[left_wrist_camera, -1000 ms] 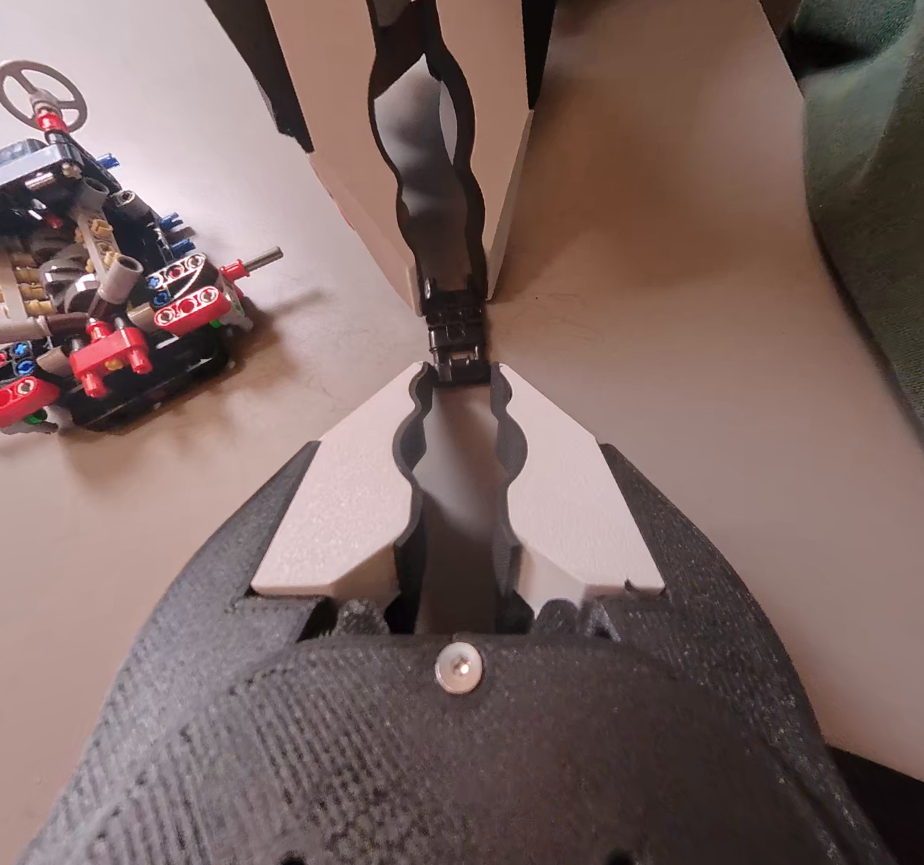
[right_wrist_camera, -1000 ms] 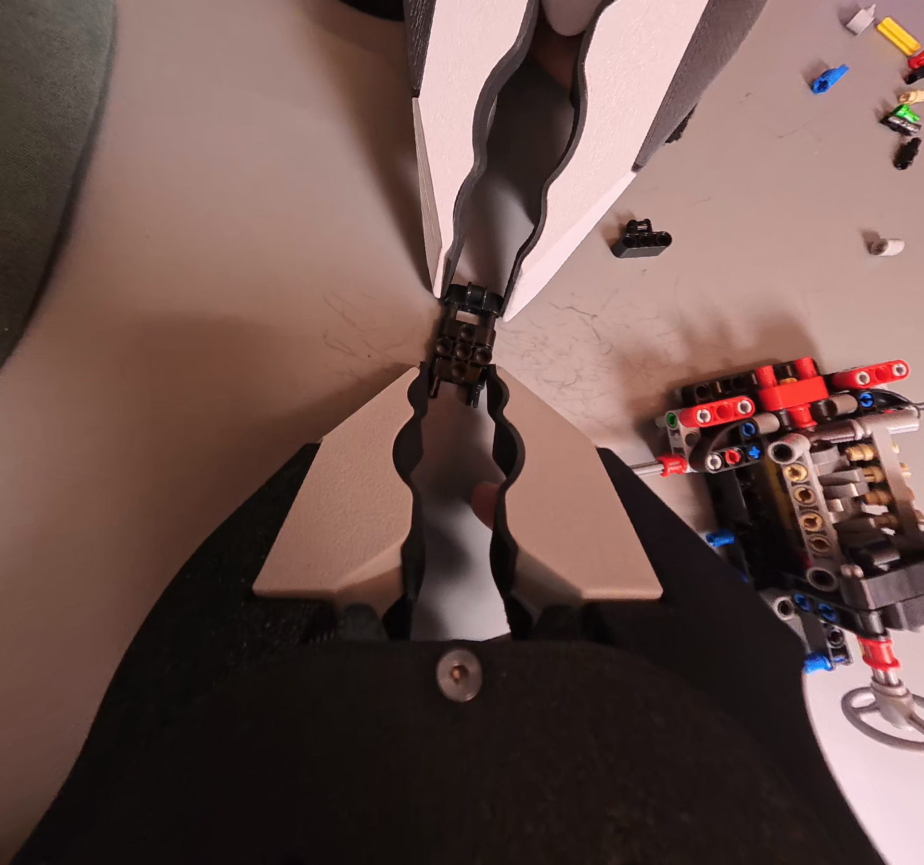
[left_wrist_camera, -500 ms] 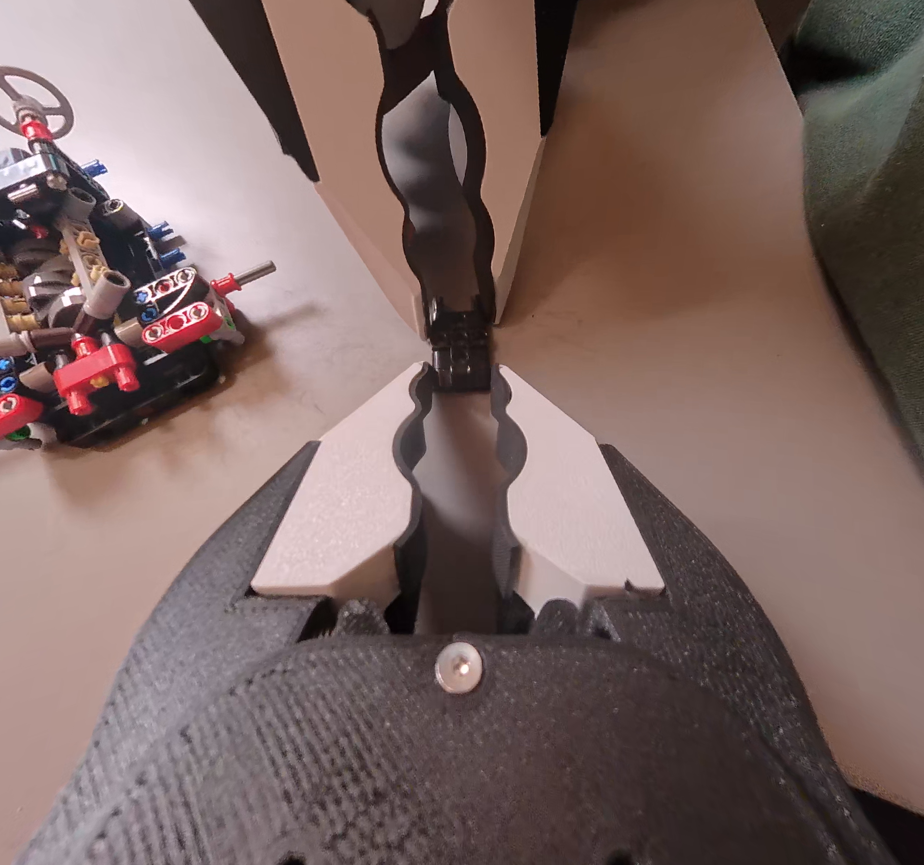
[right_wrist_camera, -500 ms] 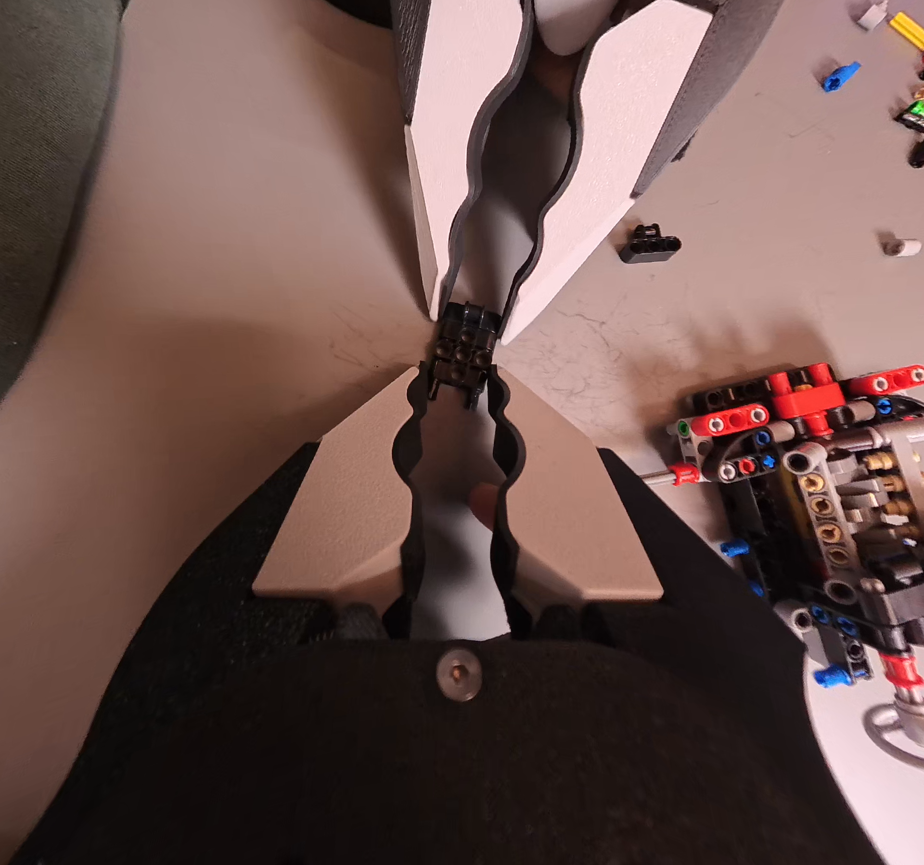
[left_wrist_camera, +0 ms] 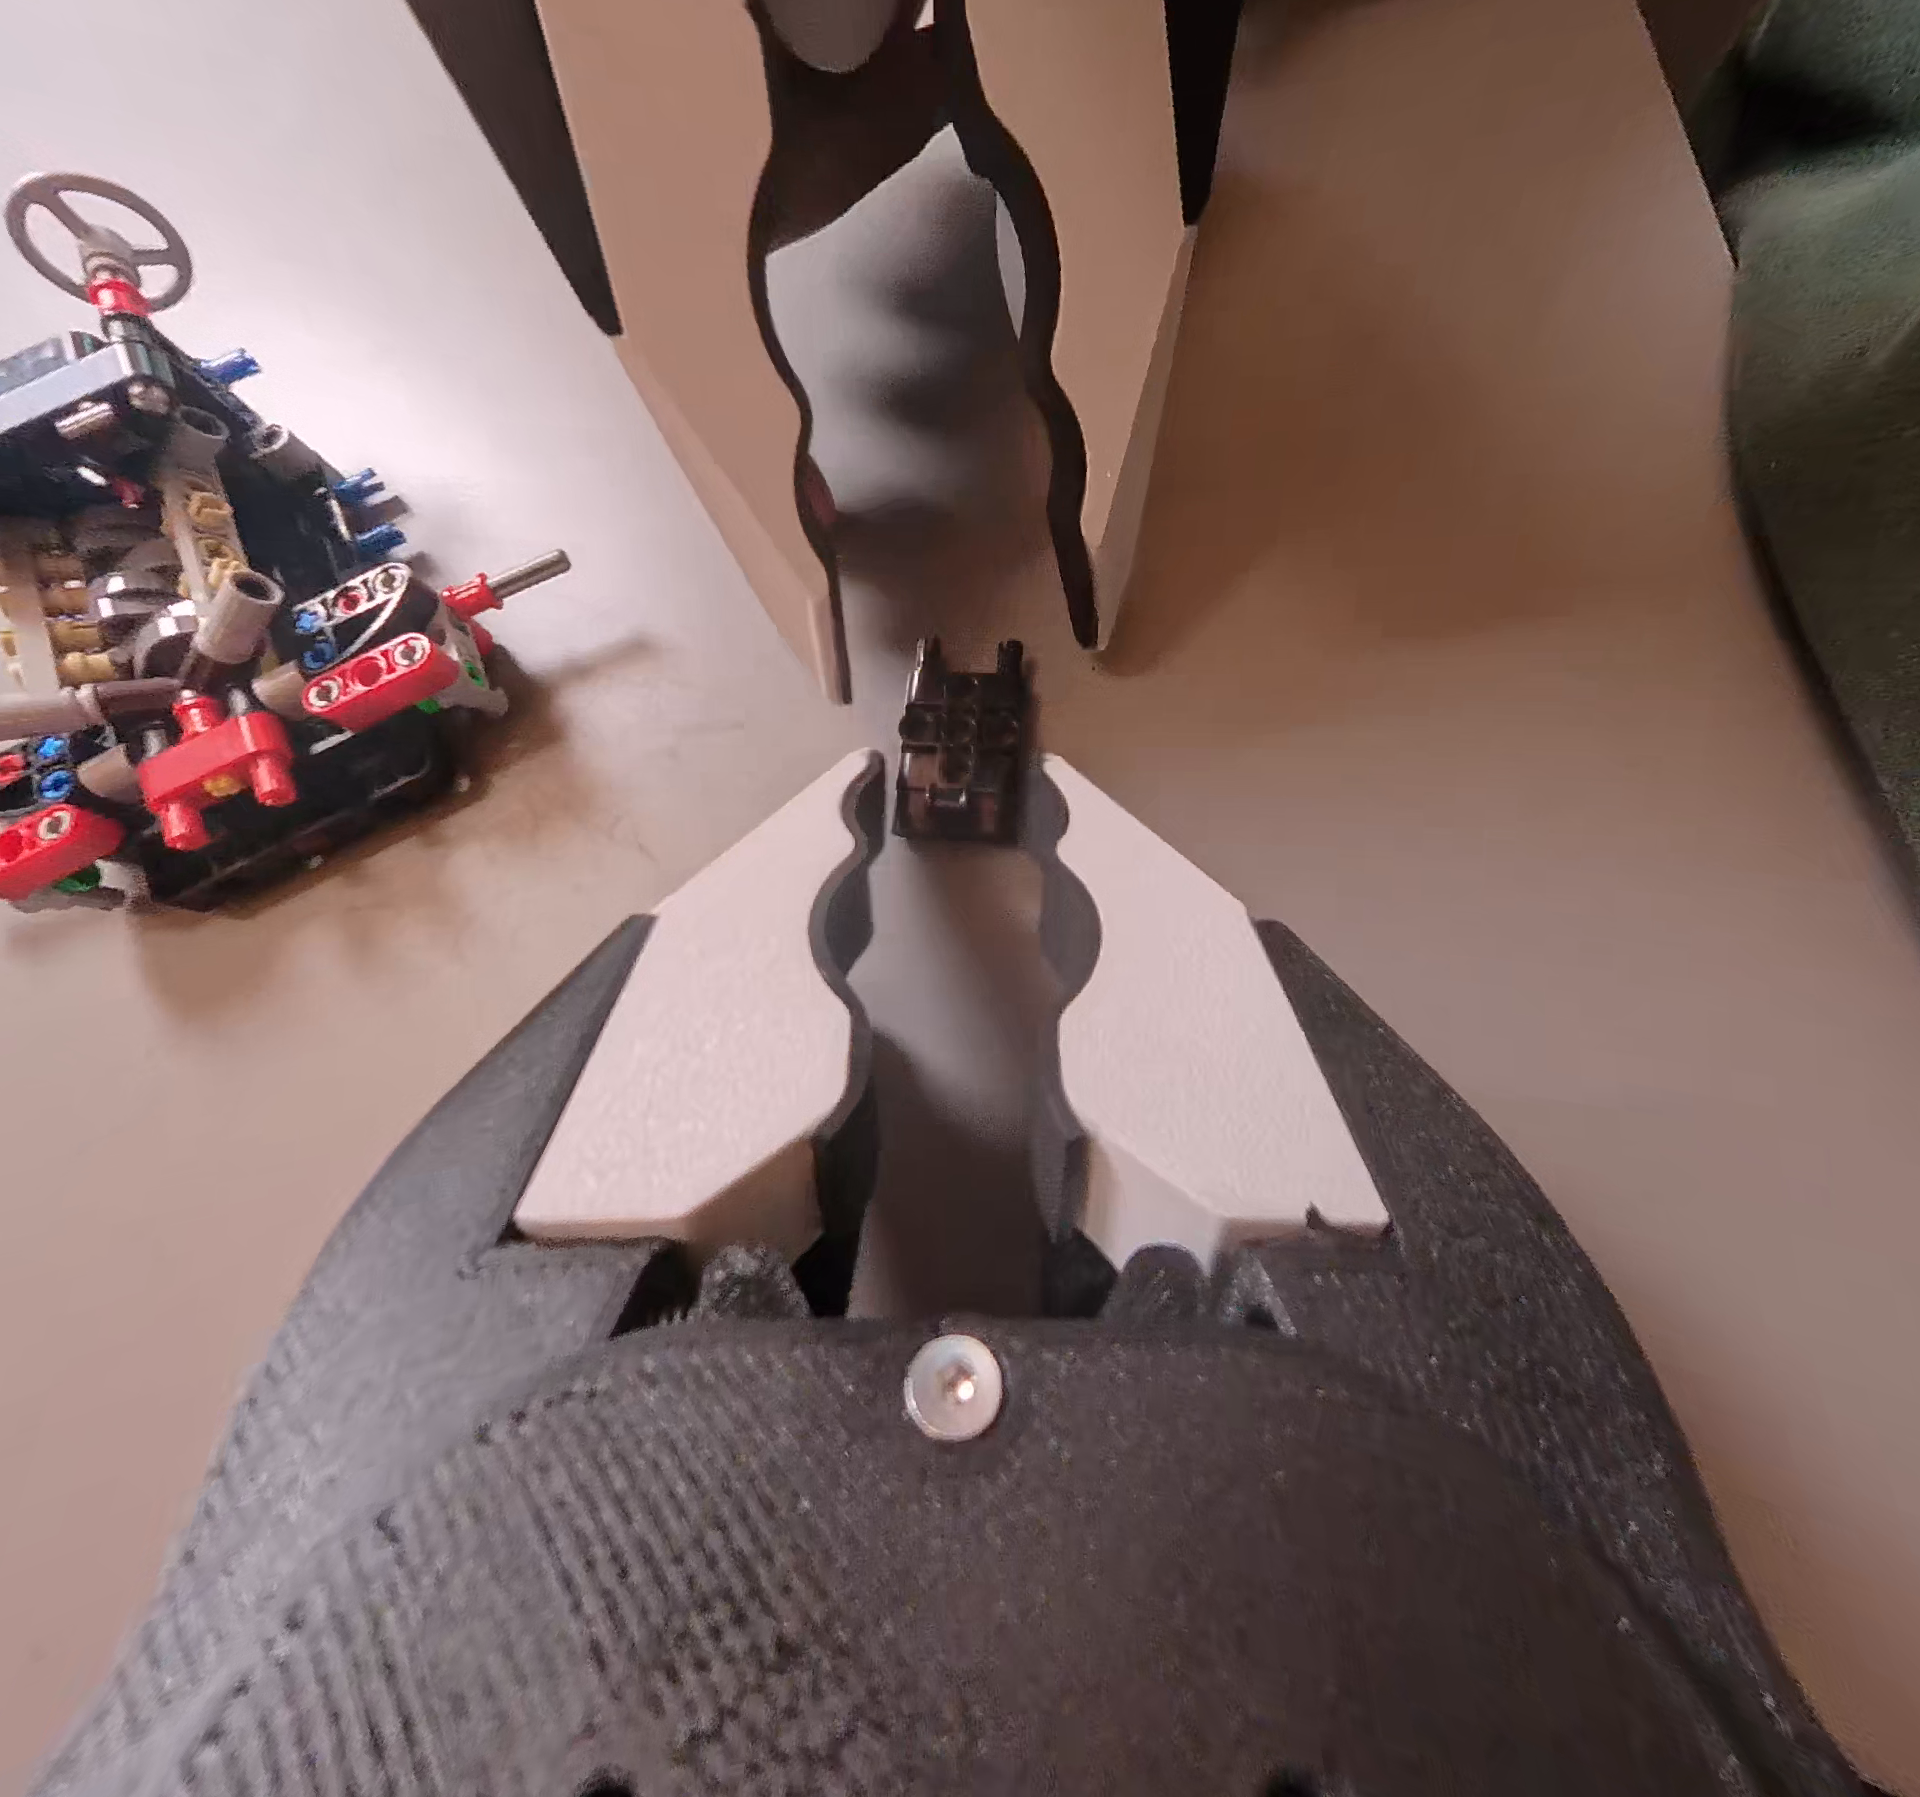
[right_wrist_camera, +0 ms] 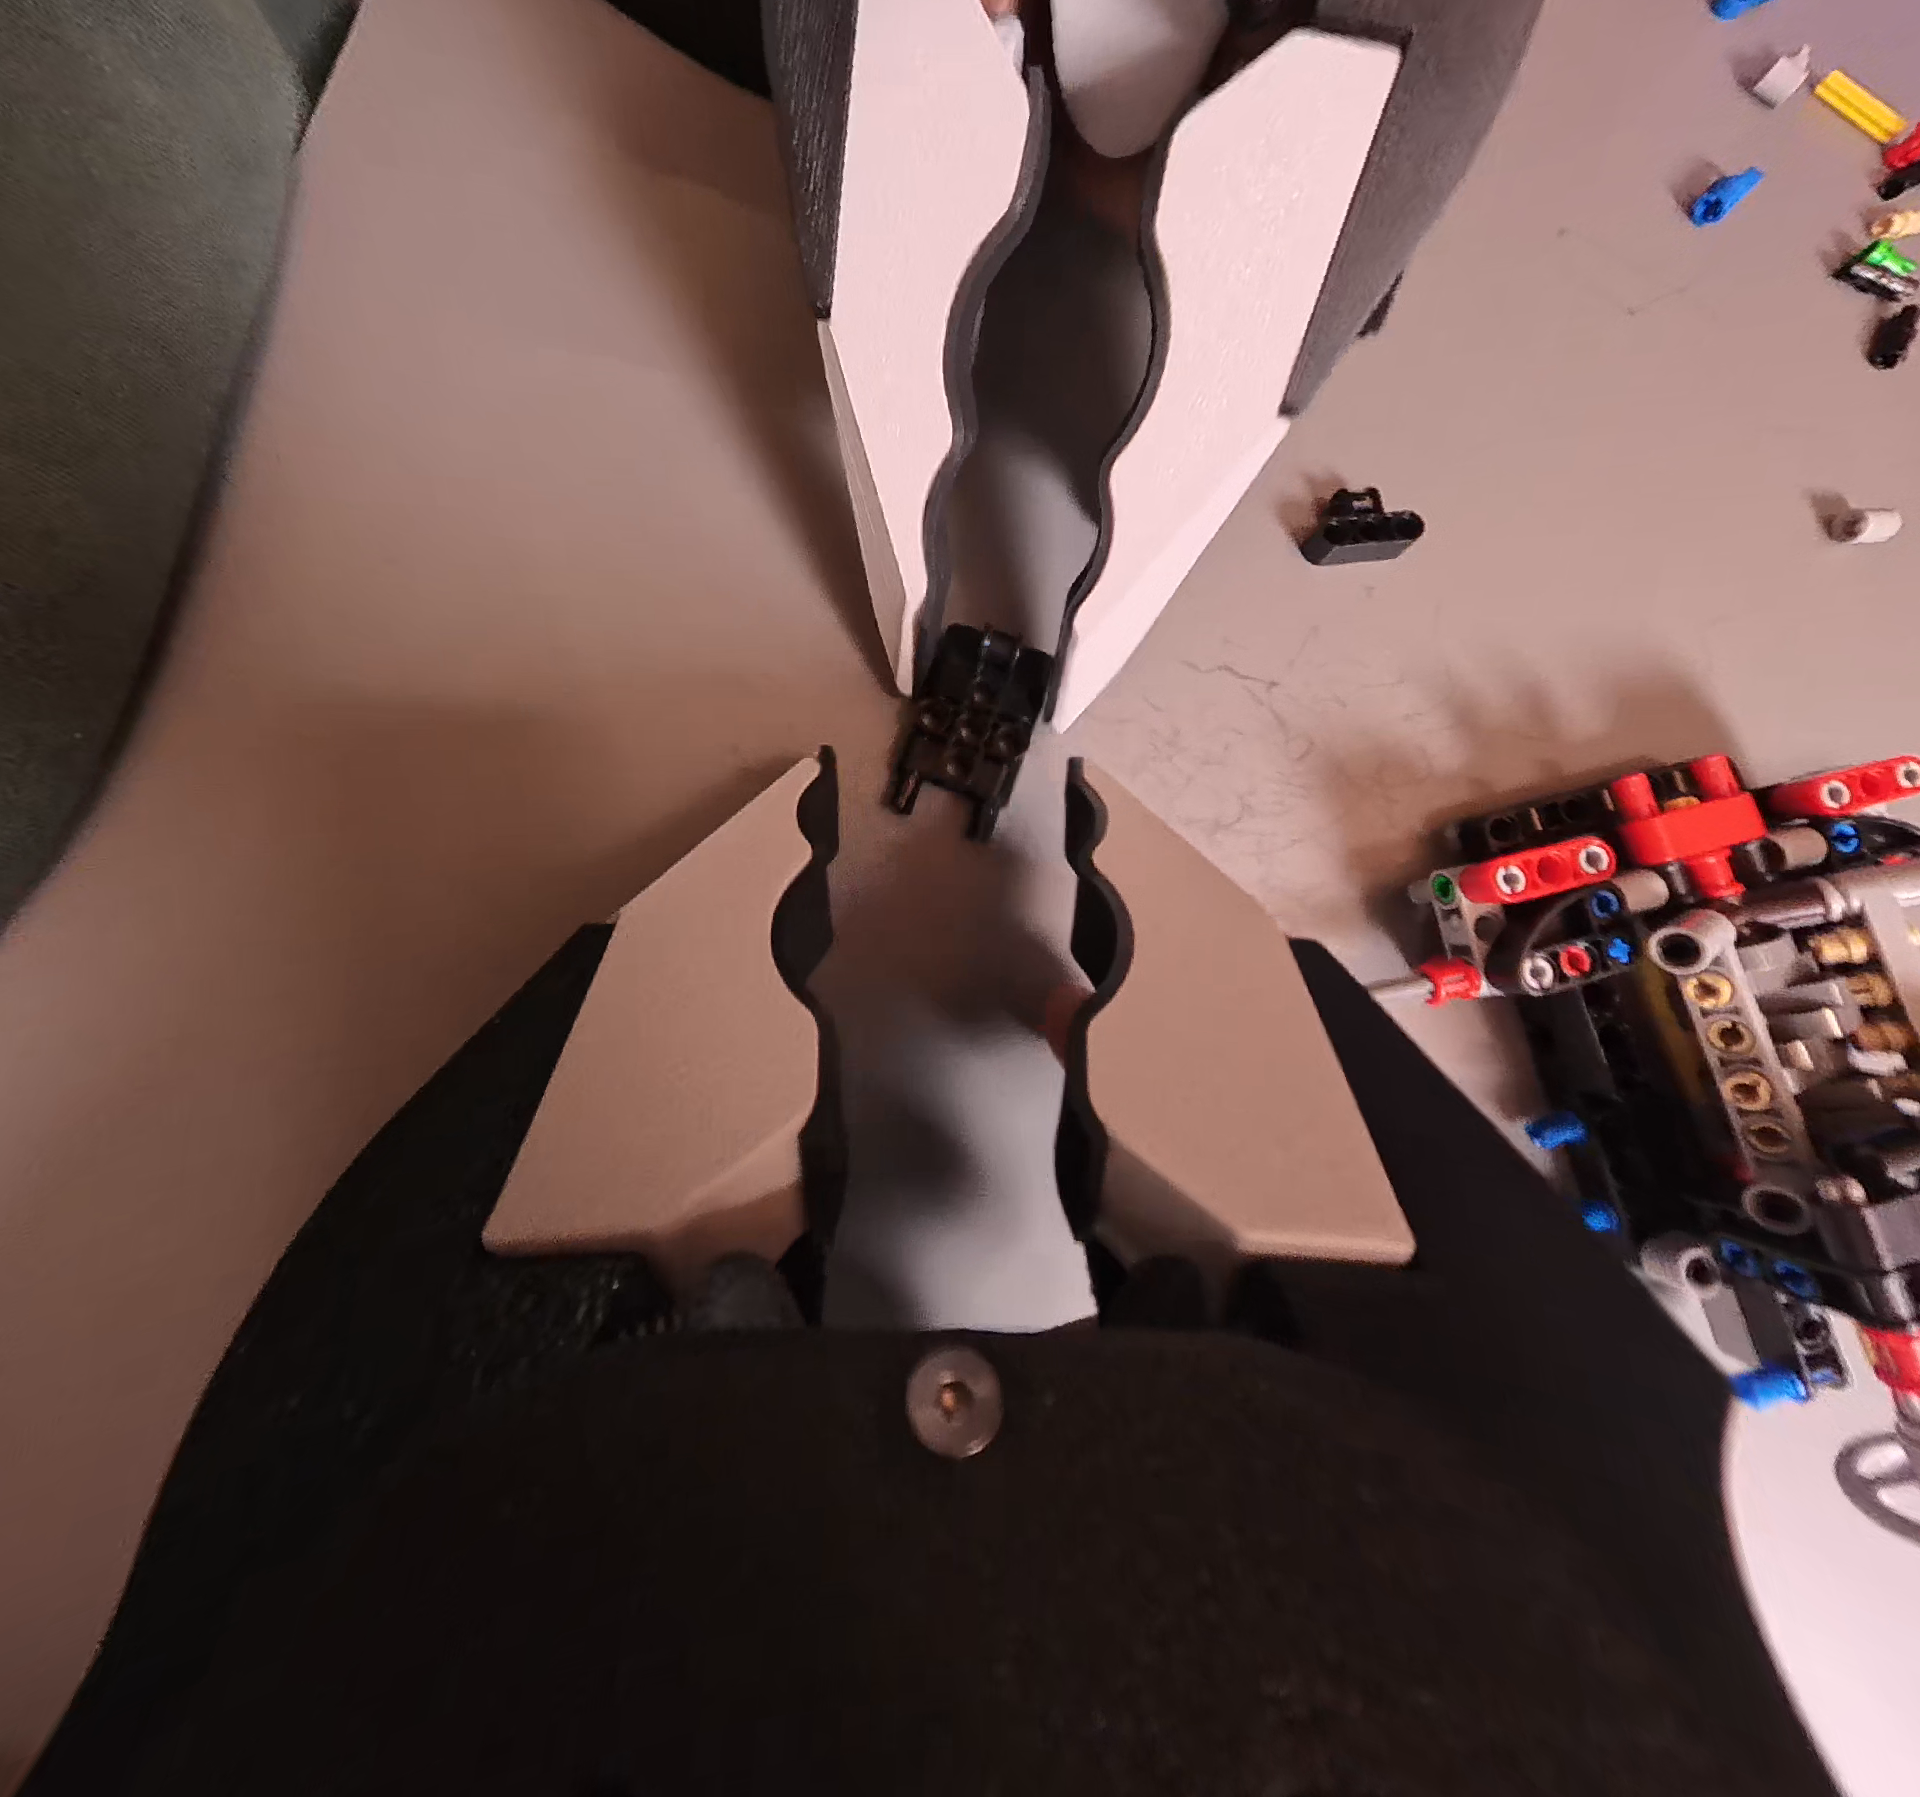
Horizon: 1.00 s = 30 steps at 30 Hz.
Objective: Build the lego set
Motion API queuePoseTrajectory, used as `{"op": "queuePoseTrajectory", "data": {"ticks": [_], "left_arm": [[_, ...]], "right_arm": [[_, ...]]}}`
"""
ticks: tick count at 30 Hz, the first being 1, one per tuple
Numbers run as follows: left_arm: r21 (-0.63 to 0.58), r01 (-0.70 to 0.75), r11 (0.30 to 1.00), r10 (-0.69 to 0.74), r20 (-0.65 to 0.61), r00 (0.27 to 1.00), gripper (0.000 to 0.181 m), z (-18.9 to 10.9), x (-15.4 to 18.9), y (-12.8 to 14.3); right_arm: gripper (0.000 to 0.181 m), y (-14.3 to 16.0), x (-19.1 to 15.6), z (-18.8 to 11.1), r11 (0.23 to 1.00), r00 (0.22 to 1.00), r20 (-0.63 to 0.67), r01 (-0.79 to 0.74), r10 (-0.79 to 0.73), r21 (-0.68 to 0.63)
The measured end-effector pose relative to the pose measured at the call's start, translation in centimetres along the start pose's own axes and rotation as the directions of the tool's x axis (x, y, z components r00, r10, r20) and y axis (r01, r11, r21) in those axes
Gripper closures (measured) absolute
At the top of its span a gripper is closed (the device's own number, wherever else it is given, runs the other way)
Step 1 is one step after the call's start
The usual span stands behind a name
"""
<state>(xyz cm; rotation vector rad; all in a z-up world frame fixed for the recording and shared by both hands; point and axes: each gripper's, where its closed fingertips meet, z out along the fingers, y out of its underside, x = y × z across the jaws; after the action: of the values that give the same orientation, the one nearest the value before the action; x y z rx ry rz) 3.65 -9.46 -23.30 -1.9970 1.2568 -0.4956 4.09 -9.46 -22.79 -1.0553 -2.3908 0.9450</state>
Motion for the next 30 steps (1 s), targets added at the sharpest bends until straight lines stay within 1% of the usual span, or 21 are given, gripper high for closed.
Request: {"op": "queuePoseTrajectory", "data": {"ticks": [1,3,5,7,8,10,13,15,17,20,22,24,27,30], "left_arm": [[0.010,0.003,1.000,-0.003,0.005,1.000,0.147,-0.3,0.0,-0.1],[0.050,0.041,0.998,-0.040,-0.013,0.999,0.141,-1.5,-0.1,-0.5],[0.093,0.097,0.991,-0.098,0.003,0.995,0.142,-3.1,-1.1,-0.4],[0.114,0.148,0.982,-0.160,0.108,0.981,0.149,-4.6,-3.5,0.5],[0.108,0.178,0.978,-0.194,0.159,0.968,0.149,-5.1,-4.8,1.3],[0.058,0.227,0.972,-0.234,0.204,0.951,0.145,-5.2,-6.0,3.0],[-0.011,0.237,0.971,-0.227,0.258,0.939,0.143,-4.3,-6.8,4.5],[-0.012,0.237,0.971,-0.226,0.258,0.939,0.146,-4.0,-6.8,4.3],[-0.013,0.228,0.974,-0.216,0.274,0.937,0.159,-3.7,-7.0,4.1],[-0.021,0.197,0.980,-0.185,0.269,0.945,0.159,-3.4,-6.7,3.6],[0.012,0.168,0.986,-0.166,0.227,0.960,0.159,-2.9,-5.7,2.4],[0.052,0.124,0.991,-0.132,0.186,0.974,0.159,-2.4,-4.6,0.5],[0.091,0.103,0.990,-0.112,0.097,0.989,0.159,-1.4,-2.8,-1.9],[0.045,0.060,0.997,-0.063,0.072,0.995,0.159,-0.1,-2.5,-2.4]], "right_arm": [[0.137,0.2,0.1,-0.2,1.000,1.000,-0.011,0.000,0.000,-0.005],[0.137,0.5,0.2,-0.9,1.000,0.999,-0.031,-0.014,0.014,0.001],[0.137,0.5,0.3,-1.9,0.999,0.998,-0.058,-0.029,0.030,0.020],[0.139,0.7,0.5,-2.8,0.999,0.995,-0.095,-0.039,0.043,0.038],[0.140,0.9,0.7,-3.2,0.998,0.992,-0.111,-0.047,0.052,0.046],[0.141,1.3,1.0,-3.7,0.995,0.988,-0.136,-0.069,0.078,0.069],[0.144,1.9,1.4,-4.1,0.991,0.981,-0.158,-0.098,0.112,0.092],[0.145,2.1,1.4,-4.0,0.990,0.979,-0.168,-0.100,0.116,0.098],[0.146,1.9,1.4,-3.9,0.990,0.978,-0.179,-0.090,0.108,0.107],[0.150,0.8,2.1,-4.0,0.983,0.968,-0.223,-0.073,0.111,0.171],[0.156,-0.6,2.6,-4.2,0.969,0.958,-0.258,-0.059,0.123,0.242],[0.160,-1.7,2.7,-4.0,0.962,0.952,-0.287,-0.023,0.104,0.272],[0.159,-2.1,2.0,-3.3,0.972,0.951,-0.310,0.073,-0.001,0.222],[0.155,-1.9,1.3,-2.8,0.977,0.951,-0.304,0.122,-0.064,0.175]]}}
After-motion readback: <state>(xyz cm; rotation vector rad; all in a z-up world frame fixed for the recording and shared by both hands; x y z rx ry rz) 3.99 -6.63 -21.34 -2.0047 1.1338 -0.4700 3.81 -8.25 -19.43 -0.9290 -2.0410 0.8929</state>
